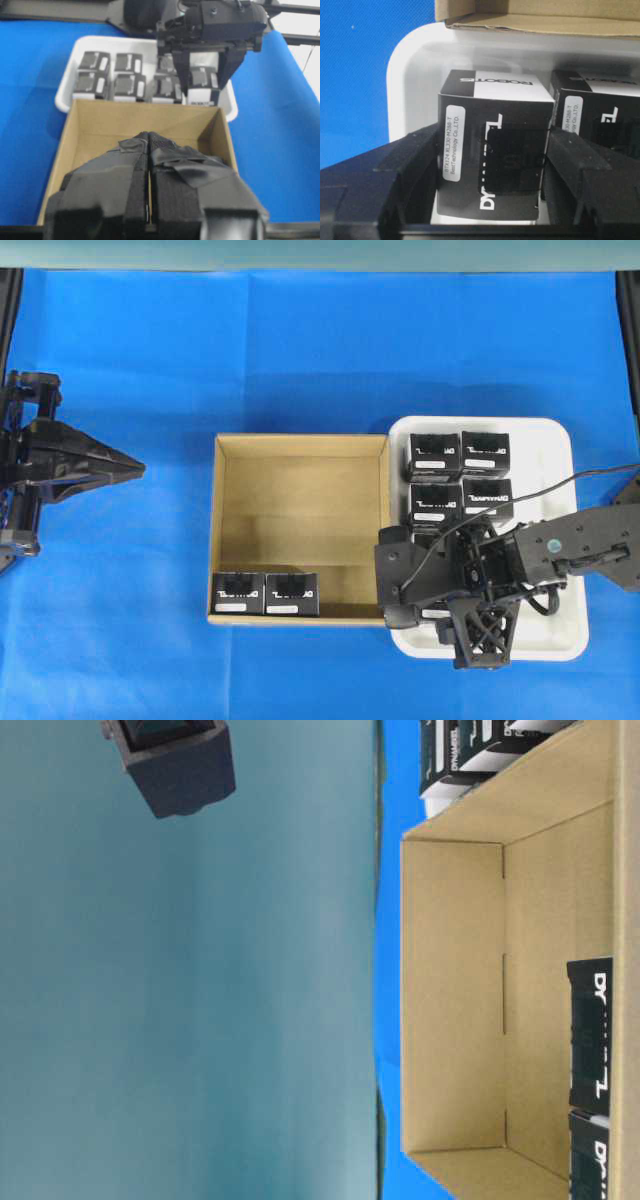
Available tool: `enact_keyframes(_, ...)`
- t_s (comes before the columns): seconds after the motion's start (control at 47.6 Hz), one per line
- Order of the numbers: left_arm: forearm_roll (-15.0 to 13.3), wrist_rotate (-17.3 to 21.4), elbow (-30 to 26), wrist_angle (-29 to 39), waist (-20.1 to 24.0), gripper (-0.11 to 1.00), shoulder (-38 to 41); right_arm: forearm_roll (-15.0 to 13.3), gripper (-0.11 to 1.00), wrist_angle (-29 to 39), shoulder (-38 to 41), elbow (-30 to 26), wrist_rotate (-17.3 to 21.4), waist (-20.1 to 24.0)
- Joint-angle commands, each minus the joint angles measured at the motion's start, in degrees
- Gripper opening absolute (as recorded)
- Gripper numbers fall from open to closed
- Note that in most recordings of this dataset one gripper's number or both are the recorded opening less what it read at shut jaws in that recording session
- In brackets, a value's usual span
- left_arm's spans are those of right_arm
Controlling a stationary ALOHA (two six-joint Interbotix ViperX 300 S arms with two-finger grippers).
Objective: Pick the box from inside the cardboard box.
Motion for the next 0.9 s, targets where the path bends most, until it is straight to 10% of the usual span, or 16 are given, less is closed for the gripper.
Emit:
enact_keyframes(0.0, 0.1, 0.0, -1.5, -0.4, 0.0, -0.04, 0.3, -0.2, 0.61, -1.1, 0.6, 0.4, 0.1, -0.1)
enact_keyframes(0.882, 0.1, 0.0, -1.5, -0.4, 0.0, -0.04, 0.3, -0.2, 0.61, -3.2, 0.8, 0.8, 0.2, 0.0)
